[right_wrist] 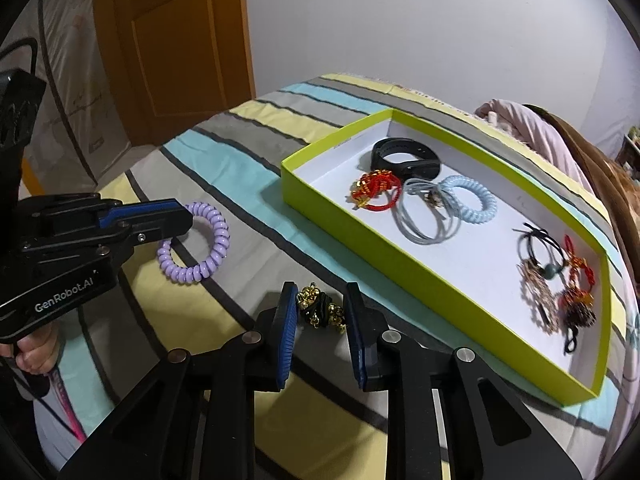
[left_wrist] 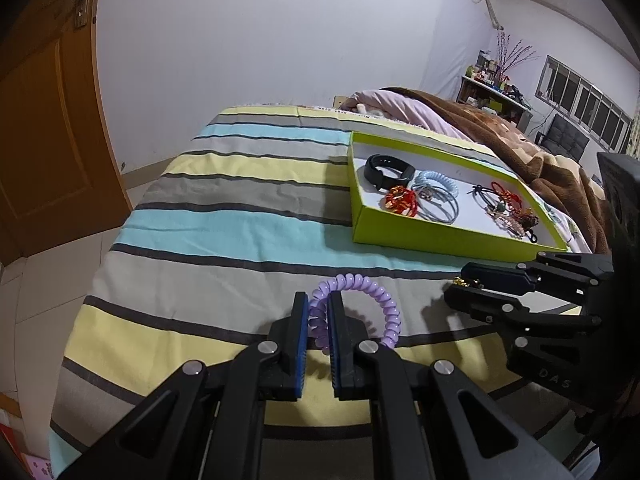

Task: Organize jewelry
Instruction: 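Lift both held pieces and carry them over the yellow-green box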

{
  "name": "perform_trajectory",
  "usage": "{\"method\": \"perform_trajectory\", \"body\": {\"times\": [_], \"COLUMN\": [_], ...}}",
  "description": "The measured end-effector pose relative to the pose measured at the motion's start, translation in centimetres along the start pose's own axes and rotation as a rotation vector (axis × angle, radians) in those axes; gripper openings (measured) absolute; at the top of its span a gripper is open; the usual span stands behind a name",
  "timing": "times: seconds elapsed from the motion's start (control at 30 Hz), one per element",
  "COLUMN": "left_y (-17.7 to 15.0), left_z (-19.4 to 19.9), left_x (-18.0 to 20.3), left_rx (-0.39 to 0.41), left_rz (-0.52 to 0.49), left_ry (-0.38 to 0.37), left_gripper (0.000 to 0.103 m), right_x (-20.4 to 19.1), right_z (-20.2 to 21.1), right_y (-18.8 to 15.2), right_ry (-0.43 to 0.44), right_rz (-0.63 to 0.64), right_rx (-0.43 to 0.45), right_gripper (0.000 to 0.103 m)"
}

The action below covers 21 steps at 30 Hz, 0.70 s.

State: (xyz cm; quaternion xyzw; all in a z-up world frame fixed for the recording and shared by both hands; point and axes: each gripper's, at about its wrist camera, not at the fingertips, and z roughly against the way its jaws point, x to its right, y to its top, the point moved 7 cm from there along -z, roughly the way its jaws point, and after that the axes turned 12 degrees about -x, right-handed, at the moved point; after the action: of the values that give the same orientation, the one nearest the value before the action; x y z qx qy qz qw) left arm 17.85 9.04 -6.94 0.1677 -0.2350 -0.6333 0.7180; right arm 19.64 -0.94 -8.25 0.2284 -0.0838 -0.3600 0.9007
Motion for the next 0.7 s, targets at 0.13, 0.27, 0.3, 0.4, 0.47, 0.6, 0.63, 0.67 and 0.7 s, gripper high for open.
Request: {"method": "perform_trajectory", "body": {"times": [0.13,0.27,0.3,0.4,0.47,0.6,0.63,0.67,0.7], "left_y": [0.1,0.3,0.4,0.8,1.1,1.8,2.0,2.2,2.4], "left_z": [0.8,1.6,1.7,2.3,2.6,3.0,3.1,3.2,3.2], "left_x": [0.9,2.0,2.3,3.3,4.0,5.4,5.8,6.2,6.5], "left_rx": [0.012,0.026,0.030,0.042,0.051,0.068,0.072,0.075,0.078], "left_rz": [-0.011,-0.026,-0.030,-0.043,-0.053,-0.076,-0.083,-0.088,-0.094], "left_ry": [-0.007,-0.015,-0.016,-0.023,-0.028,-0.038,-0.041,-0.042,-0.043], "left_gripper": [0.010,0.010,0.010,0.010,0.010,0.010,0.010,0.010,0.010], "right_x": [0.5,1.0,1.2,1.9,2.3,3.6,3.9,4.2,4.6], "right_z": [1.8,3.6,4.1,5.4,6.0,7.3,7.5,7.7,7.9], "right_y": [-0.6,-1.2,-1.4,-1.9,-2.2,-2.7,-2.8,-2.8,-2.8], "right_ry": [-0.002,-0.011,-0.016,-0.027,-0.037,-0.055,-0.058,-0.062,-0.066], "right_rz": [-0.033,-0.060,-0.067,-0.085,-0.096,-0.126,-0.132,-0.138,-0.144], "right_rx": [0.037,0.068,0.077,0.096,0.106,0.130,0.135,0.139,0.142], "right_gripper": [0.024,0.024,0.024,0.024,0.024,0.024,0.024,0.024,0.024]}}
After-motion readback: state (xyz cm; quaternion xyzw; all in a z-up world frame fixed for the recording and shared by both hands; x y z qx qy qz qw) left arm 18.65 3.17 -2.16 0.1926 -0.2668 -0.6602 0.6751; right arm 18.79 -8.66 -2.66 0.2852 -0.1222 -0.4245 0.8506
